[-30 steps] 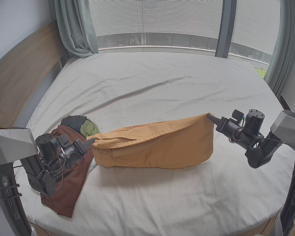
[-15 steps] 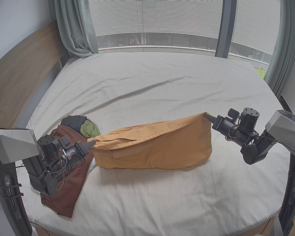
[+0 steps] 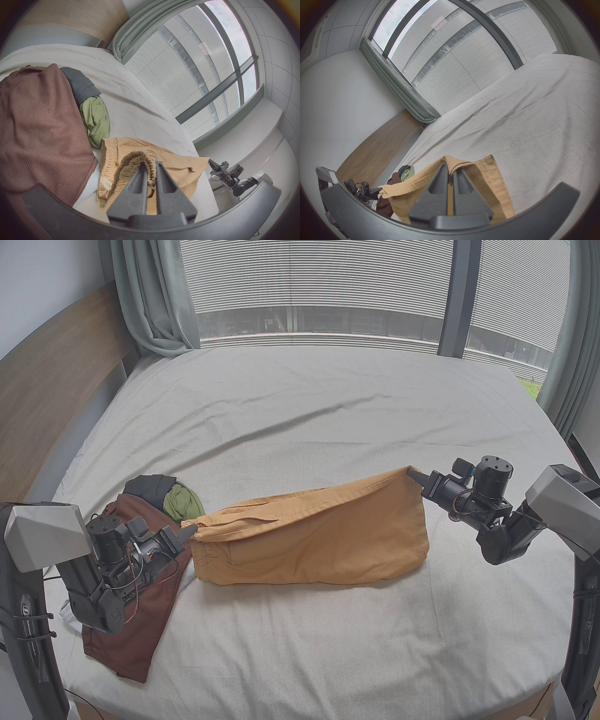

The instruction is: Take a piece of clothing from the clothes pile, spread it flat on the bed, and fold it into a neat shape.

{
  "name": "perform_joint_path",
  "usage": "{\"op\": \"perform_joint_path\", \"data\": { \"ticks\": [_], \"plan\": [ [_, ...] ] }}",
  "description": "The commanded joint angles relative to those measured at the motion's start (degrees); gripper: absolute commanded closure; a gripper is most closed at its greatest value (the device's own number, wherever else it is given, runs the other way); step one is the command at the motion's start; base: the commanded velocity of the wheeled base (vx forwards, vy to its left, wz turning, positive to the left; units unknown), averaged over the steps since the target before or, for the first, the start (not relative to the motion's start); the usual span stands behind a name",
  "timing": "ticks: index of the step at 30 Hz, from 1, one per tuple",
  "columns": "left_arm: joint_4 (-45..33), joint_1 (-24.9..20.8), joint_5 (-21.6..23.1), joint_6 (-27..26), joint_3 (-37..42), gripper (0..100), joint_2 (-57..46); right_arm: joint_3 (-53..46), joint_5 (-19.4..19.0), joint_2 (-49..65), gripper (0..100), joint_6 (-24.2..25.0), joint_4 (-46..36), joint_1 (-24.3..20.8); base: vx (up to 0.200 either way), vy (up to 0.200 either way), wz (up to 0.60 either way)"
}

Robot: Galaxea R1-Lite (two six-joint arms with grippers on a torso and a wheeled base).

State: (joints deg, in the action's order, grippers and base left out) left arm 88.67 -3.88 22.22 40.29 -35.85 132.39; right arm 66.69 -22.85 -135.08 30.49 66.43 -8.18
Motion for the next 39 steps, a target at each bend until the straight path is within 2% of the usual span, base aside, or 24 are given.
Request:
{"op": "perform_joint_path", "data": {
  "ticks": [1, 15, 27, 28, 29, 30, 39],
  "plan": [
    [0.0, 0.0, -0.8, 0.0, -2.8, 100, 3.6, 1.6, 0.1, -3.0, 100, -0.2, -0.6, 0.3, 0.0, 0.0, 0.0],
    [0.0, 1.2, -0.9, 0.1, -8.6, 100, 7.3, 6.0, 0.1, -7.0, 100, -0.3, -0.6, 0.2, 0.0, 0.0, 0.0],
    [0.0, 1.5, -0.3, 0.2, -8.9, 100, 7.8, 7.2, 0.1, -8.2, 100, -0.3, 0.0, -0.1, 0.0, 0.0, 0.0],
    [0.0, 1.5, -0.2, 0.2, -8.8, 100, 7.8, 7.2, 0.1, -8.2, 0, -0.3, 0.0, -0.2, 0.0, 0.0, 0.0],
    [0.0, 1.4, -0.2, 0.2, -8.7, 100, 7.7, 7.2, 0.1, -8.2, 0, -0.3, 0.0, -0.2, 0.0, 0.0, 0.0],
    [0.0, 1.3, -0.2, 0.2, -8.9, 0, 7.8, 7.2, 0.1, -8.2, 0, -0.3, 0.0, -0.2, 0.0, 0.0, 0.0],
    [0.0, 1.1, -2.1, 3.4, -10.5, 0, 6.9, 5.5, 0.5, -7.7, 0, -0.4, 2.0, -0.3, 0.0, 0.0, 0.0]
  ]
}}
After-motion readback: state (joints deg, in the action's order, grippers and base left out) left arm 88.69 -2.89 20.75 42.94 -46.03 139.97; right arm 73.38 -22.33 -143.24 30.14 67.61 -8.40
